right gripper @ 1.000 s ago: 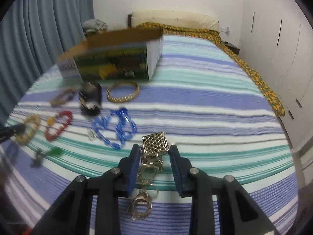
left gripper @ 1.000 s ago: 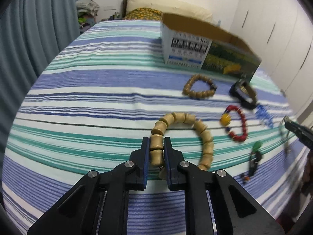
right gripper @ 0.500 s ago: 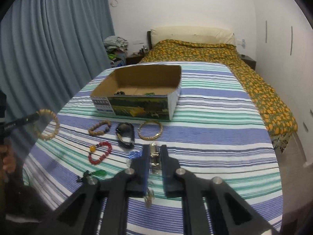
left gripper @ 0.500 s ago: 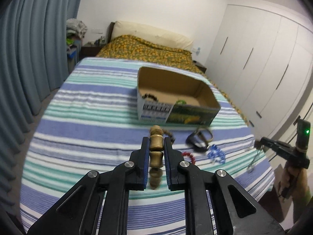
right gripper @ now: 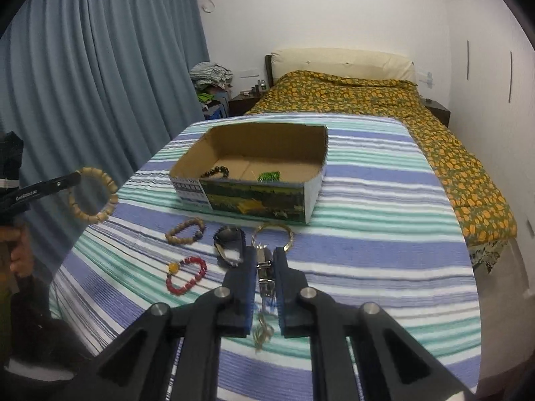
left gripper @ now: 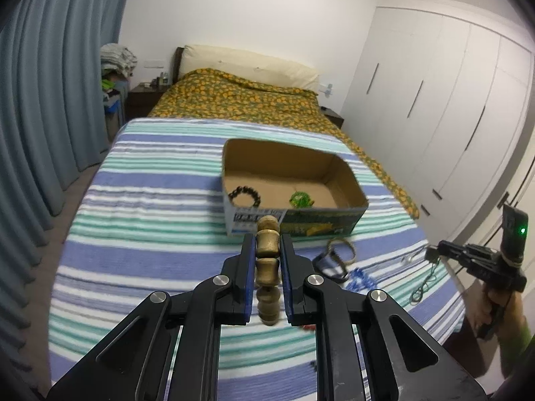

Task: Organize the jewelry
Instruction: 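Carry the keyring and wooden bracelet into the box and open both tools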

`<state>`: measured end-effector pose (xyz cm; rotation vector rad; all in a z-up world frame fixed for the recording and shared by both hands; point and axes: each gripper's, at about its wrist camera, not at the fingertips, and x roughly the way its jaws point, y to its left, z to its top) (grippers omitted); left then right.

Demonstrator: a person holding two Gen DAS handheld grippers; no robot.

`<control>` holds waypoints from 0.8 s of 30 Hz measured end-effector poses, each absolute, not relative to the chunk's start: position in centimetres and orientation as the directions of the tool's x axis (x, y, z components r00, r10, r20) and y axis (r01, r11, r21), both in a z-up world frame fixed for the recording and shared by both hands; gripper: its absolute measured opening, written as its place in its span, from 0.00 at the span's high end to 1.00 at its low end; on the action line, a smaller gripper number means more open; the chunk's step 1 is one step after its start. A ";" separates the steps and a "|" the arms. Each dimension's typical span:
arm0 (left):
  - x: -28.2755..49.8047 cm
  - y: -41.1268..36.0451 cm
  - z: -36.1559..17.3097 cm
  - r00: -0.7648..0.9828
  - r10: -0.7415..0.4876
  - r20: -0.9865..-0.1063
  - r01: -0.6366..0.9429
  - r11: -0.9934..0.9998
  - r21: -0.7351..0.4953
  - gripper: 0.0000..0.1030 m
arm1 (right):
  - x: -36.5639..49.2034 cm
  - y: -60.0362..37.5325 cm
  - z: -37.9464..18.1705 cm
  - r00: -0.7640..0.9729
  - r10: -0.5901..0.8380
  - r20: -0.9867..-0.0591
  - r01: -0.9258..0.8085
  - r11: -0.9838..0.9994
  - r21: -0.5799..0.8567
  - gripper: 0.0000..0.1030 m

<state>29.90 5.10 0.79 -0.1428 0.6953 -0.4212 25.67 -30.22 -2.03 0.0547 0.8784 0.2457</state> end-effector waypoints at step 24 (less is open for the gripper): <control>51.7 -6.4 -1.1 0.575 -0.385 -0.722 0.390 0.905 -0.171 0.88 | 51.8 -23.8 -4.1 0.533 0.272 -0.801 -0.237 0.957 0.168 0.90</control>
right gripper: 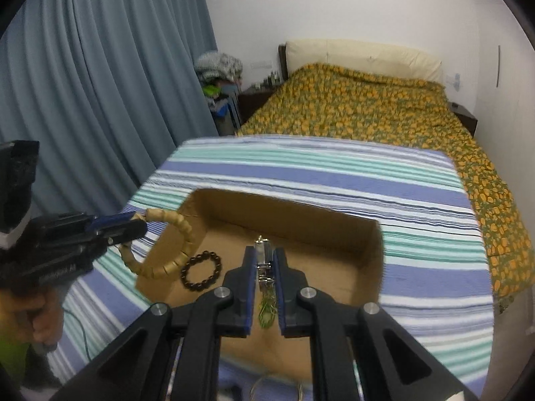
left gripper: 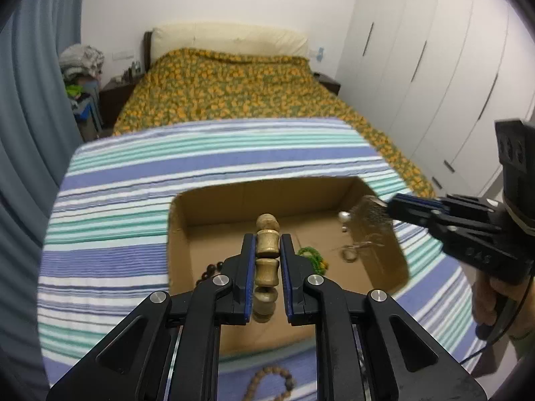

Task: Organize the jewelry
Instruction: 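Carry the keyring and wooden bracelet into the box and open both tools, then withdraw both tools from the box toward the remaining jewelry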

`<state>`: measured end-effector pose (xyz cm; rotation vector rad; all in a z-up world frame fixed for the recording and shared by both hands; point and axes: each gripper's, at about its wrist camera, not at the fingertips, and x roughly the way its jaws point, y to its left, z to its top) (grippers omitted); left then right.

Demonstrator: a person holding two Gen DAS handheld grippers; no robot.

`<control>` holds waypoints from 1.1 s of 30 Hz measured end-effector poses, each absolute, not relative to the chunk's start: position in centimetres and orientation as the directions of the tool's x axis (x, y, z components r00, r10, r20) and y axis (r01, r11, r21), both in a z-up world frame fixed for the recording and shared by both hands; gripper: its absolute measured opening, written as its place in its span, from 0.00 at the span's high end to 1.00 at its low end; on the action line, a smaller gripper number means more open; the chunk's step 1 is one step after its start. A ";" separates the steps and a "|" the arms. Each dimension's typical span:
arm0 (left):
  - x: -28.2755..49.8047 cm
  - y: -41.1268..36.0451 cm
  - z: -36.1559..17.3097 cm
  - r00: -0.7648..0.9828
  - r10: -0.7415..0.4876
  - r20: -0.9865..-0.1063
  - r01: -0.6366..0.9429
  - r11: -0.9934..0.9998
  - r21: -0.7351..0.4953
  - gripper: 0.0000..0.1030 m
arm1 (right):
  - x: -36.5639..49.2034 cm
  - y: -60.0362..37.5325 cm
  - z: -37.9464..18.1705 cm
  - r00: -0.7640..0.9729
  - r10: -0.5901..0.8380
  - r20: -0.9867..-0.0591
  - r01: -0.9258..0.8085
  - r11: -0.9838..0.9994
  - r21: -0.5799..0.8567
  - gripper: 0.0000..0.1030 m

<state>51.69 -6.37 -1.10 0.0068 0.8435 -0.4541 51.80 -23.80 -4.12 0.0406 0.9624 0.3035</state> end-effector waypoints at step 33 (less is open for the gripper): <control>27.1 7.4 -4.4 0.709 0.002 -0.705 0.204 0.957 0.208 0.01 | 25.1 -31.6 -4.5 0.669 0.084 -0.739 -0.199 0.977 -0.070 0.31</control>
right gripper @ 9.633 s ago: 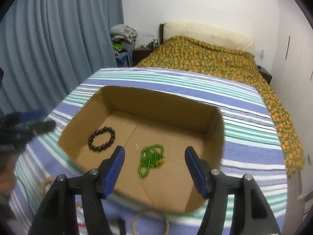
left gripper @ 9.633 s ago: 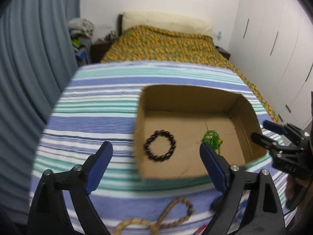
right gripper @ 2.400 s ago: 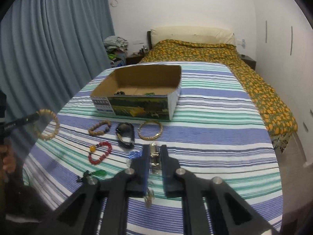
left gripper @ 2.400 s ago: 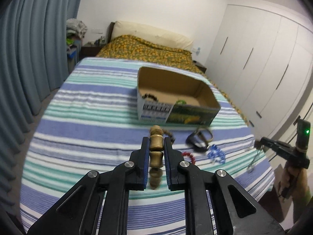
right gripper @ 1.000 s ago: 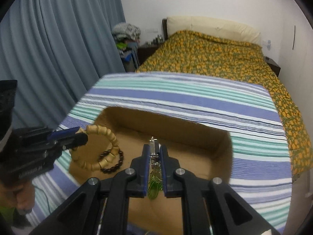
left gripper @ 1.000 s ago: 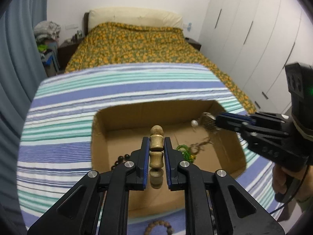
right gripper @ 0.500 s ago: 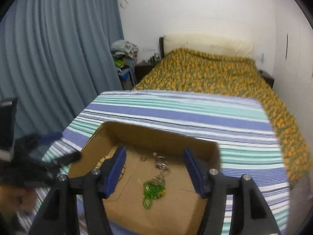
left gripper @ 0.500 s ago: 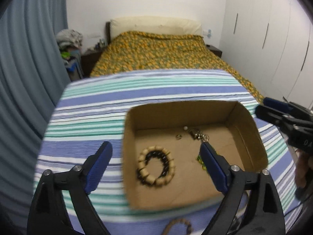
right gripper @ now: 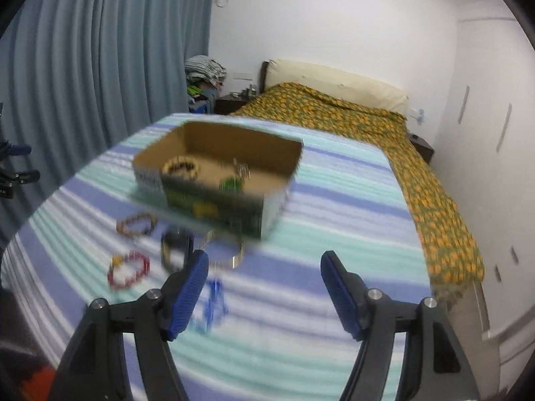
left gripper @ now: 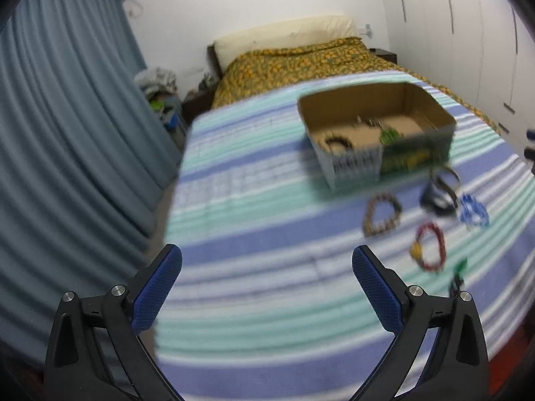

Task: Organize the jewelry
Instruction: 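Withdraw both tools from the box toward the remaining jewelry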

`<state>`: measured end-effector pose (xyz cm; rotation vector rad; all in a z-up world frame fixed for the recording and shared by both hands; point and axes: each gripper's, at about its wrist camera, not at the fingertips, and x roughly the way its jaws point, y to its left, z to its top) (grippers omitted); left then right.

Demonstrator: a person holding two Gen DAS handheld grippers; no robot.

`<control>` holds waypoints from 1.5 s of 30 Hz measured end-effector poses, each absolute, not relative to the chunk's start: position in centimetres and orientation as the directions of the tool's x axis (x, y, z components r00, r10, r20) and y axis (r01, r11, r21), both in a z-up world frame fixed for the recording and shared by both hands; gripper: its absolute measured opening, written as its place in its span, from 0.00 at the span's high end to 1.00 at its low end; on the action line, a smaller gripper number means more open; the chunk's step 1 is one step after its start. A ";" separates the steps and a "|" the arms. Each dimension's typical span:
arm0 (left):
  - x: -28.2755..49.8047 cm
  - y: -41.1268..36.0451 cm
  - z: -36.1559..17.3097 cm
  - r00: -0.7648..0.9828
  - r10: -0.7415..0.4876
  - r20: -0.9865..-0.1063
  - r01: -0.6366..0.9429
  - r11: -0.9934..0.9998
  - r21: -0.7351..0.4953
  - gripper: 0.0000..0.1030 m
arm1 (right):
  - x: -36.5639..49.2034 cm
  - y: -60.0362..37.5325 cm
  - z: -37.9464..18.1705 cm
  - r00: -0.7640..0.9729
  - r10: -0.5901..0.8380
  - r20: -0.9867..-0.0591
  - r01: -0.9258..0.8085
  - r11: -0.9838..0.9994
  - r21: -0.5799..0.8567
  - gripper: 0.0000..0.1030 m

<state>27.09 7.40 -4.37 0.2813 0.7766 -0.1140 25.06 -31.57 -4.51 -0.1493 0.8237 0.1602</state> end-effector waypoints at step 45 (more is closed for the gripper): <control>28.7 3.3 -17.7 0.578 -0.119 -0.807 0.191 0.982 -0.008 0.00 | 23.1 -29.6 -16.4 0.518 0.071 -0.853 -0.163 0.986 -0.017 0.23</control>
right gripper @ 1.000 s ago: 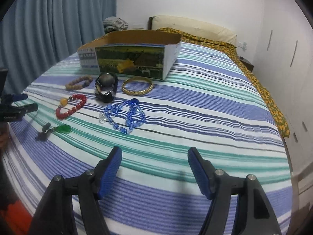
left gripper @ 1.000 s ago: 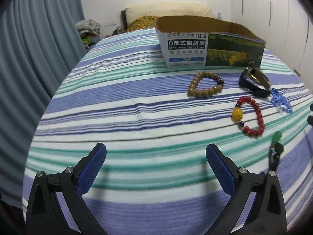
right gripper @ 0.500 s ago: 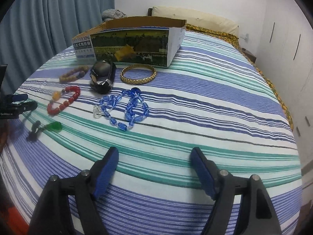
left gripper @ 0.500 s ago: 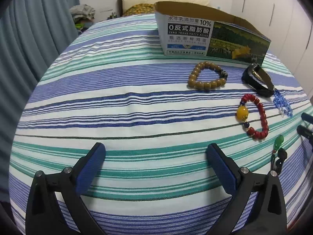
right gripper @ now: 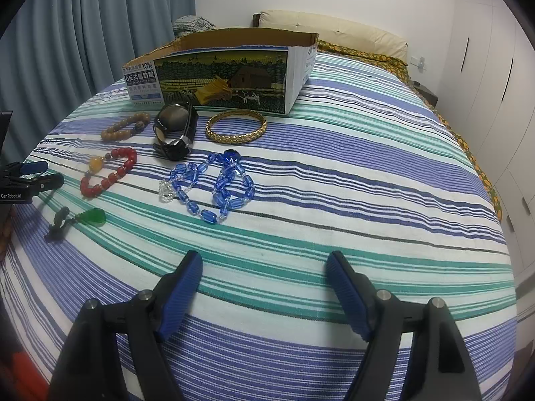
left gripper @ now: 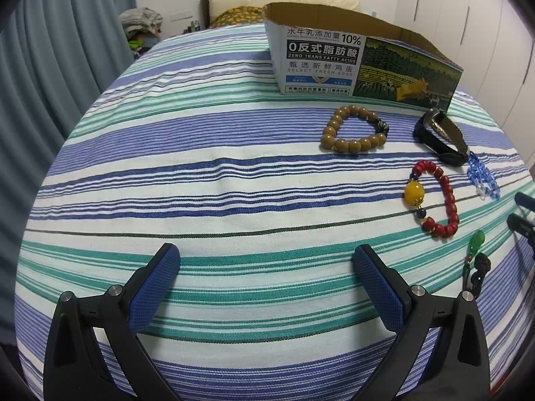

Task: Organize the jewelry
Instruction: 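Withdraw both tools from the box toward the remaining jewelry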

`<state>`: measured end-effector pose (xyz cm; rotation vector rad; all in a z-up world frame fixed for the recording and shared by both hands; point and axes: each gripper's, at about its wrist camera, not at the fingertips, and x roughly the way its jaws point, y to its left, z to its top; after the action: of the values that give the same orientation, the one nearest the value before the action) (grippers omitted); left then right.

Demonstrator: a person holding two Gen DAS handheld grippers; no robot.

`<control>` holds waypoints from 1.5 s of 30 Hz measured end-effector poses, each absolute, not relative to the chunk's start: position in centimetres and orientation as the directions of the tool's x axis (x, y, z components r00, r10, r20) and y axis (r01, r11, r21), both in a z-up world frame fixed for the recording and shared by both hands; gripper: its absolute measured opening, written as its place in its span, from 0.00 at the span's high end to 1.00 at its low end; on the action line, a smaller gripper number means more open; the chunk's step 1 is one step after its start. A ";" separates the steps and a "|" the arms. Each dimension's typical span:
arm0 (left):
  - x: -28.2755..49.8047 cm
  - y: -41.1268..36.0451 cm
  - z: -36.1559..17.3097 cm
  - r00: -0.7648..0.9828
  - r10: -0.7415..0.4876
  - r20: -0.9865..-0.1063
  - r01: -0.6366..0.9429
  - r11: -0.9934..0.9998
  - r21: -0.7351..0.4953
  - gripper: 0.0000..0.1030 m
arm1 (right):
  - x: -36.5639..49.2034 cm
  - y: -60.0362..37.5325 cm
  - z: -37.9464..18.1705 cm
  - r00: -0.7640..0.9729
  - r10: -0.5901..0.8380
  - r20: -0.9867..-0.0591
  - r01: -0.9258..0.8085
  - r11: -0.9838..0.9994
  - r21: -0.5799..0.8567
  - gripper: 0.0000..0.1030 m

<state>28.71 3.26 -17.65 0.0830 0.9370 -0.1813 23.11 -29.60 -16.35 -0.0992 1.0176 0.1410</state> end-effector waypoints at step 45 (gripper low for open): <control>28.8 3.2 -17.7 0.574 -0.126 -0.809 0.198 0.980 -0.012 0.00 | 28.0 -26.1 -16.4 0.463 0.159 -0.872 -0.287 0.958 0.022 0.25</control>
<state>28.84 3.20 -17.69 0.0833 0.9409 -0.1902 28.00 -26.09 -16.39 -0.1346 1.0556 0.2754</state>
